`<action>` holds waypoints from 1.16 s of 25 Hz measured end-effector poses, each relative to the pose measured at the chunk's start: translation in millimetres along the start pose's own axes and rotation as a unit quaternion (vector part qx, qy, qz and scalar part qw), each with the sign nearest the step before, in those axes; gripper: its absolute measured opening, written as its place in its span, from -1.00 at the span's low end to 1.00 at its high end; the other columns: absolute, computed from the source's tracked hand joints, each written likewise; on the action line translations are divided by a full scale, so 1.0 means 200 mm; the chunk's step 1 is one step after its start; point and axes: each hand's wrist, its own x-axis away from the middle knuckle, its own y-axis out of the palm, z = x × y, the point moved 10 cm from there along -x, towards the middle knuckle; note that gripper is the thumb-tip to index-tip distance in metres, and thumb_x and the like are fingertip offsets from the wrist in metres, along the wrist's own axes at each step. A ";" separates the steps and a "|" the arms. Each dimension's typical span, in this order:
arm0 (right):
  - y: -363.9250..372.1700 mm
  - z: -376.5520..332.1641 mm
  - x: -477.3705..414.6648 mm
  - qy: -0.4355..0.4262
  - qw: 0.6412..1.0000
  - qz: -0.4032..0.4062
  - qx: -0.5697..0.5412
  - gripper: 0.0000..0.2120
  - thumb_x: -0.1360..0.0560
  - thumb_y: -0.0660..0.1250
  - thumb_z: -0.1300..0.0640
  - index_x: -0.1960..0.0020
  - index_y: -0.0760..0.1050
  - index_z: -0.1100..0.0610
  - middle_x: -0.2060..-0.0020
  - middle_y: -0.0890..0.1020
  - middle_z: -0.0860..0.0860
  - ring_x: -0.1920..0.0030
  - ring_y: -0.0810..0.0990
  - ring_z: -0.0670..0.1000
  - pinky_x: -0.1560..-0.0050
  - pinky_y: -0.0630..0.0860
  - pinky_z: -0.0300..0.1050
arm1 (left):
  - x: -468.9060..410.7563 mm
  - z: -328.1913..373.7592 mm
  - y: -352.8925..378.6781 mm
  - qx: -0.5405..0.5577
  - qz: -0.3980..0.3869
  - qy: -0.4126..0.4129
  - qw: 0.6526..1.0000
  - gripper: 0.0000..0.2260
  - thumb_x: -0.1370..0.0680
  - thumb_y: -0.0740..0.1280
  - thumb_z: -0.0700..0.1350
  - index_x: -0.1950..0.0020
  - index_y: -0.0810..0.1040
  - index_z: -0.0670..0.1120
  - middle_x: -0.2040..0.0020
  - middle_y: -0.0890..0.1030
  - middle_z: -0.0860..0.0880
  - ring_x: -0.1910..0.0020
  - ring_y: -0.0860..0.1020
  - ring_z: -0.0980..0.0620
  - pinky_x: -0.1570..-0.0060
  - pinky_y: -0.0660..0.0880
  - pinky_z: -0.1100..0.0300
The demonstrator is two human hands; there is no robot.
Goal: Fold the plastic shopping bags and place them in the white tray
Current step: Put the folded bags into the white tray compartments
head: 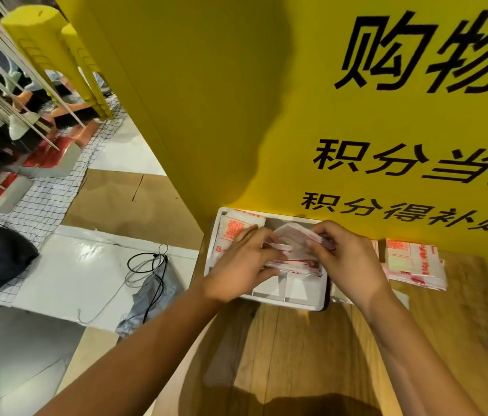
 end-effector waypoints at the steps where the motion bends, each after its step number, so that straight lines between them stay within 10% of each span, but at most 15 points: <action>1: 0.01 0.02 0.00 0.008 1.000 -0.004 0.000 -0.89 -0.54 0.41 0.18 0.02 0.57 -0.02 0.20 0.63 -0.25 0.13 0.57 -0.27 0.27 0.39 -0.43 | 0.01 0.00 0.00 0.006 0.003 -0.006 1.000 -0.71 -0.51 0.46 0.03 -0.22 0.64 0.08 -0.31 0.43 -0.03 -0.32 0.37 -0.08 -0.28 0.38 0.01; 7: 0.16 0.01 0.01 -0.074 0.958 0.006 0.277 -0.80 -0.40 0.50 0.26 0.04 0.65 0.03 0.22 0.65 0.00 0.17 0.58 0.11 0.30 0.50 -0.07 | 0.00 0.01 0.00 -0.001 -0.003 -0.008 1.000 -0.78 -0.52 0.46 -0.01 -0.16 0.66 0.08 -0.47 0.30 -0.02 -0.41 0.33 -0.10 -0.37 0.36 -0.06; 16: 0.18 0.03 -0.07 -0.045 0.963 -0.017 0.265 -0.80 -0.43 0.49 0.13 -0.03 0.60 -0.04 0.20 0.67 -0.04 0.18 0.62 0.08 0.32 0.47 -0.13 | 0.02 0.02 -0.13 0.019 0.042 0.027 0.999 -0.77 -0.56 0.40 0.04 -0.16 0.58 -0.03 -0.34 0.45 -0.07 -0.36 0.42 -0.05 -0.45 0.25 -0.11; 29: 0.22 -0.01 0.01 -0.127 0.937 0.054 0.320 -0.66 -0.23 0.64 0.31 0.05 0.69 0.09 0.18 0.63 0.05 0.22 0.57 0.14 0.27 0.48 -0.08 | 0.20 -0.33 -0.09 -0.070 -0.017 -0.198 0.978 -0.35 -0.58 -0.16 0.19 -0.55 0.23 -0.12 -0.57 0.19 -0.17 -0.55 0.17 -0.17 -0.50 0.10 -0.15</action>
